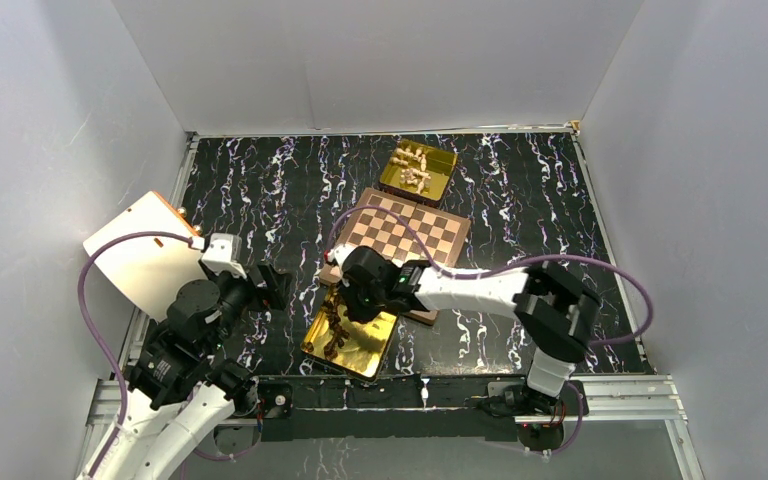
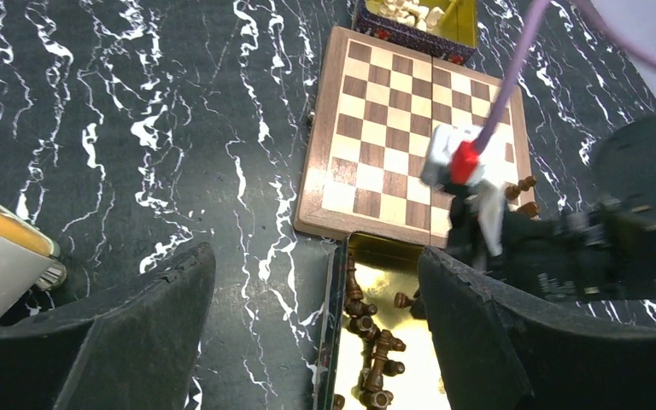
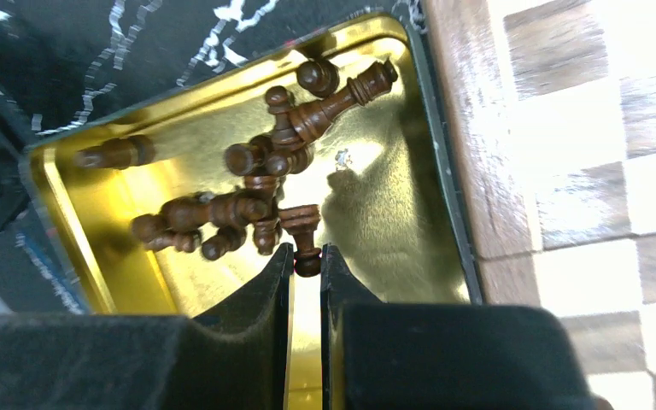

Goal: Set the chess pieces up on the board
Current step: Pick up the chess piece from the storage box.

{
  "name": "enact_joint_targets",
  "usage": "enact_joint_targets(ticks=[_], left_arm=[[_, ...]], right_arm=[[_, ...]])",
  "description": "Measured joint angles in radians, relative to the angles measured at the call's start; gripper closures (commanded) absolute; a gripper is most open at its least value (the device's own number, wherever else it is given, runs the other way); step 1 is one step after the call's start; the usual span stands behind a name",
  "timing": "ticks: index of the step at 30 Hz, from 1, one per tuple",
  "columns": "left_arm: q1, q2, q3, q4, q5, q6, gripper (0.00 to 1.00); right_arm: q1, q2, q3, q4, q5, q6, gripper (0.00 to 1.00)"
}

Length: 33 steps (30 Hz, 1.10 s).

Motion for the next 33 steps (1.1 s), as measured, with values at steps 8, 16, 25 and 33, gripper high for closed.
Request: enact_joint_targets(ticks=[8, 16, 25, 33], left_arm=[[0.000, 0.145, 0.058, -0.004, 0.062, -0.097, 0.36], [0.000, 0.300, 0.087, 0.021, 0.242, -0.343, 0.38], [0.000, 0.364, 0.037, 0.096, 0.416, -0.499, 0.42], [0.000, 0.377, -0.001, 0.133, 0.482, -0.555, 0.46]], right_arm=[[-0.009, -0.233, 0.006, -0.047, 0.010, -0.010, 0.91], [-0.013, -0.342, 0.008, -0.048, -0.046, 0.021, 0.90], [-0.013, -0.367, 0.021, -0.043, -0.067, 0.051, 0.90], [-0.013, -0.400, 0.021, -0.034, -0.042, 0.095, 0.91]])
